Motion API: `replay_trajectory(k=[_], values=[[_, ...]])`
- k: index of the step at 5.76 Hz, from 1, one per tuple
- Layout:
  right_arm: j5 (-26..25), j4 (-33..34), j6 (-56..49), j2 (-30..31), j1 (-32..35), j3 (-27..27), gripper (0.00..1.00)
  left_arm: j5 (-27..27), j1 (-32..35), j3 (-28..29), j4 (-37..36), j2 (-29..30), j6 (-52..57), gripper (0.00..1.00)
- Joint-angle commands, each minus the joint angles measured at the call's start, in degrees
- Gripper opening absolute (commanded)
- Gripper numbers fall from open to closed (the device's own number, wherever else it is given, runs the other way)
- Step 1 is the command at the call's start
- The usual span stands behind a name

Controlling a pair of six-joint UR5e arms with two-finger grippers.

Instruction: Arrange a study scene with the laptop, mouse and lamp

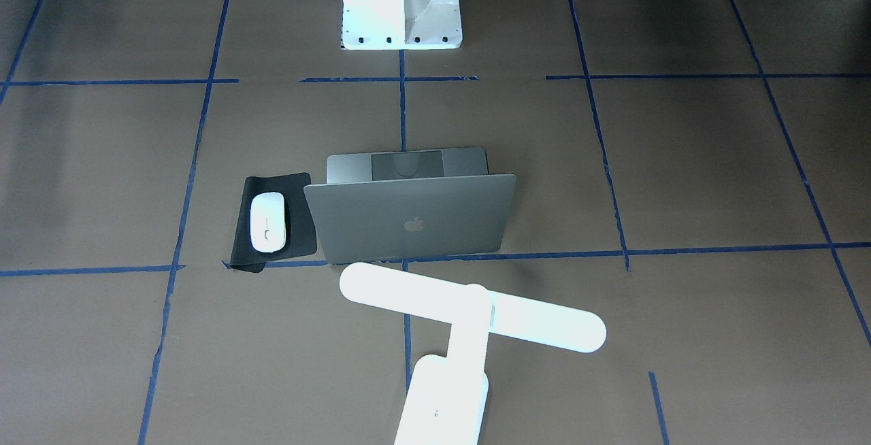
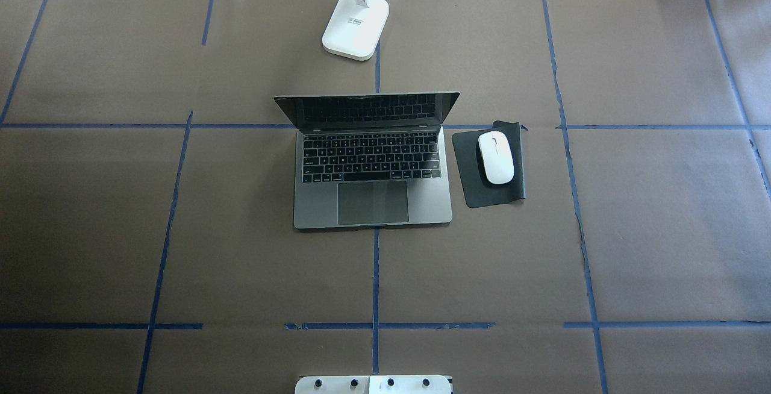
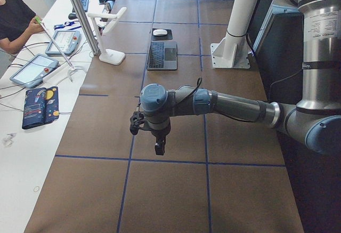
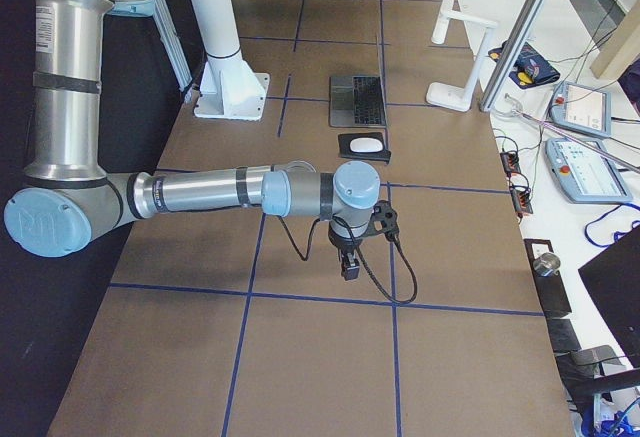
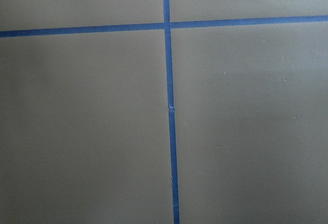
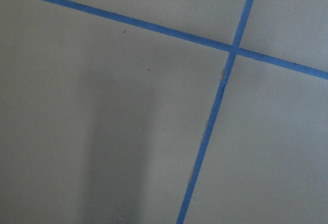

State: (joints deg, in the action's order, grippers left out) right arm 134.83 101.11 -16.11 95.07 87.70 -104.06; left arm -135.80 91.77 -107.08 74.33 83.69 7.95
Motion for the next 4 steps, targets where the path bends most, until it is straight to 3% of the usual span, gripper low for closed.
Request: replay_trajectory(k=[1, 3, 4], values=[[-1.41, 7.16, -4.72, -2.87, 2.12, 0.6, 1.0, -0.43, -0.01, 0.11, 1.42, -0.1, 2.31, 1.0], [0.16, 7.08, -4.02, -3.22, 2.48, 2.28, 1.0, -0.34, -0.01, 0.64, 4.68, -2.65, 3.14, 1.0], [0.17, 6.91, -3.76, -3.31, 2.48, 1.93, 1.0, -0.52, -0.01, 3.86, 4.16, -1.96, 2.69, 1.0]])
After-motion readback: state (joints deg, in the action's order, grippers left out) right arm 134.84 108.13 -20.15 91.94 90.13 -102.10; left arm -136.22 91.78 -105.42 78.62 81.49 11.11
